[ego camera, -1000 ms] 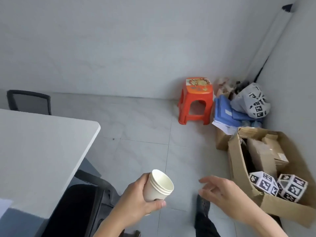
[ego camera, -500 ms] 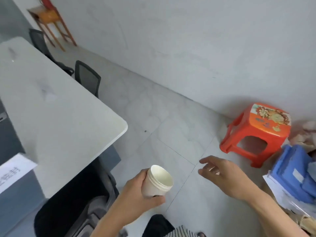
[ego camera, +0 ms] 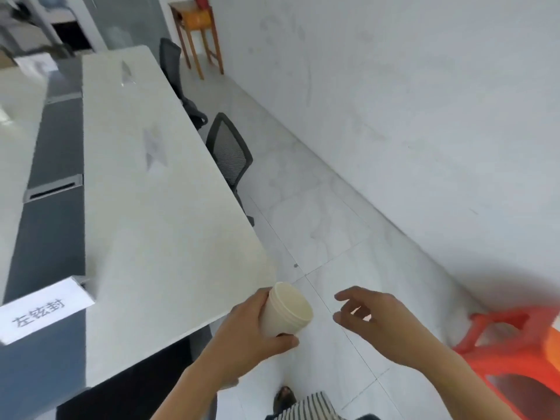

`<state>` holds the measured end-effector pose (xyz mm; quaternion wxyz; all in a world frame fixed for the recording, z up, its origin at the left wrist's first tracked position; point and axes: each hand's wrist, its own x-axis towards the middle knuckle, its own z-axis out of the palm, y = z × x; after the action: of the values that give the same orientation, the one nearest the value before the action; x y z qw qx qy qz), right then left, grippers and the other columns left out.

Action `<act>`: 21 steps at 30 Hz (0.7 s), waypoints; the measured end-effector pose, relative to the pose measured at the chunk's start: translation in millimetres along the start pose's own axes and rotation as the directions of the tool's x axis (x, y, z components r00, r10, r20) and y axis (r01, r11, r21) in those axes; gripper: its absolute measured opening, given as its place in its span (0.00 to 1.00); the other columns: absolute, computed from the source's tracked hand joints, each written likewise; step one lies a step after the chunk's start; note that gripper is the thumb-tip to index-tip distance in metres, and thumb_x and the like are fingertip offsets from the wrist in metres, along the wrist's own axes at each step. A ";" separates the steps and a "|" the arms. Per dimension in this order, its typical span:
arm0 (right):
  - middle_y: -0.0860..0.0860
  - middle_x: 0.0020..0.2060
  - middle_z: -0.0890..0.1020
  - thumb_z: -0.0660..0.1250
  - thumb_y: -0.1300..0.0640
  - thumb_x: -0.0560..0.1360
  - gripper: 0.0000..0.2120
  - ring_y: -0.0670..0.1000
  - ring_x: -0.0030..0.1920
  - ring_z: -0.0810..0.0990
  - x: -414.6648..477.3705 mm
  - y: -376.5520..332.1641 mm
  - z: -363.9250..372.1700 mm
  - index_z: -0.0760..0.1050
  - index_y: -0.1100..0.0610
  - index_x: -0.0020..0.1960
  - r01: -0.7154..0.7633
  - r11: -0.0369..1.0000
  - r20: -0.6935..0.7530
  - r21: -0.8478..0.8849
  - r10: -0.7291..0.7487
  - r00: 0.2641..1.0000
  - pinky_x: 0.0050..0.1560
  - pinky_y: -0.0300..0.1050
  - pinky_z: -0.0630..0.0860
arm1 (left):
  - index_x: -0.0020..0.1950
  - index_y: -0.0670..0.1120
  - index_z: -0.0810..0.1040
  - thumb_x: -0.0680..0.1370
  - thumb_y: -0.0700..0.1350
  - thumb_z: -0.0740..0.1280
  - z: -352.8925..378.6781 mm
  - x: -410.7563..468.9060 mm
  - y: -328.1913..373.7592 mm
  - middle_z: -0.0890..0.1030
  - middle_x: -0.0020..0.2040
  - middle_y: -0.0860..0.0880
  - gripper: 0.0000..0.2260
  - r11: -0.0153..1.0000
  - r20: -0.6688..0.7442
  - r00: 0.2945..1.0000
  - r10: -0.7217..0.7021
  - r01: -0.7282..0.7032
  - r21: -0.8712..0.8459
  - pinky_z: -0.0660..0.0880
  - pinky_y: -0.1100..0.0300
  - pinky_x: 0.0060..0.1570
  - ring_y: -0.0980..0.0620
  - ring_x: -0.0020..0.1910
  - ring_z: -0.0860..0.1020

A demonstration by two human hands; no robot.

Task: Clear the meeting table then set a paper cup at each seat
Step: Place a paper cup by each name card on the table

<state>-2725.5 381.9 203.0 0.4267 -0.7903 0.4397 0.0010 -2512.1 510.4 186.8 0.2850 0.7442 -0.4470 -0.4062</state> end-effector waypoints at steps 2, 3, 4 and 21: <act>0.42 0.42 0.84 0.68 0.45 0.74 0.10 0.40 0.44 0.81 28.6 -16.2 -8.0 0.77 0.43 0.54 0.036 0.996 -0.053 0.080 -0.032 0.998 0.46 0.37 0.77 | 0.60 0.64 0.70 0.63 0.58 0.76 -13.8 16.6 -0.8 0.79 0.52 0.64 0.28 1.000 -0.029 1.000 -0.011 0.010 -0.021 0.76 0.64 0.49 0.62 0.51 0.78; 0.43 0.40 0.84 0.69 0.46 0.74 0.08 0.42 0.43 0.81 42.3 -23.3 -9.0 0.78 0.44 0.52 0.057 0.991 -0.051 0.124 -0.051 0.997 0.46 0.39 0.78 | 0.60 0.64 0.70 0.63 0.58 0.76 -18.8 22.7 -2.5 0.79 0.51 0.65 0.28 0.999 -0.048 0.999 -0.022 0.020 -0.040 0.75 0.65 0.48 0.62 0.51 0.78; 0.43 0.40 0.84 0.70 0.47 0.74 0.07 0.43 0.43 0.82 56.2 -29.9 -9.1 0.79 0.44 0.51 0.074 0.986 -0.030 0.151 -0.070 0.997 0.48 0.42 0.79 | 0.59 0.64 0.70 0.63 0.57 0.77 -23.1 27.8 -3.5 0.79 0.51 0.66 0.28 0.998 -0.065 0.997 -0.036 0.033 -0.056 0.75 0.67 0.47 0.63 0.50 0.78; 0.47 0.34 0.83 0.76 0.52 0.69 0.07 0.42 0.32 0.78 315.0 -110.4 -31.9 0.79 0.47 0.44 0.366 0.923 0.477 0.117 -0.376 0.795 0.41 0.41 0.79 | 0.65 0.64 0.68 0.64 0.55 0.76 -73.0 149.5 28.3 0.77 0.53 0.63 0.32 0.933 -0.435 0.826 -0.359 0.304 -0.192 0.81 0.58 0.44 0.60 0.46 0.79</act>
<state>-2467.4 169.2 179.0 0.5233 -0.8305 0.1537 0.1136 -2421.2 368.4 193.8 0.3506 0.8679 -0.2060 -0.2853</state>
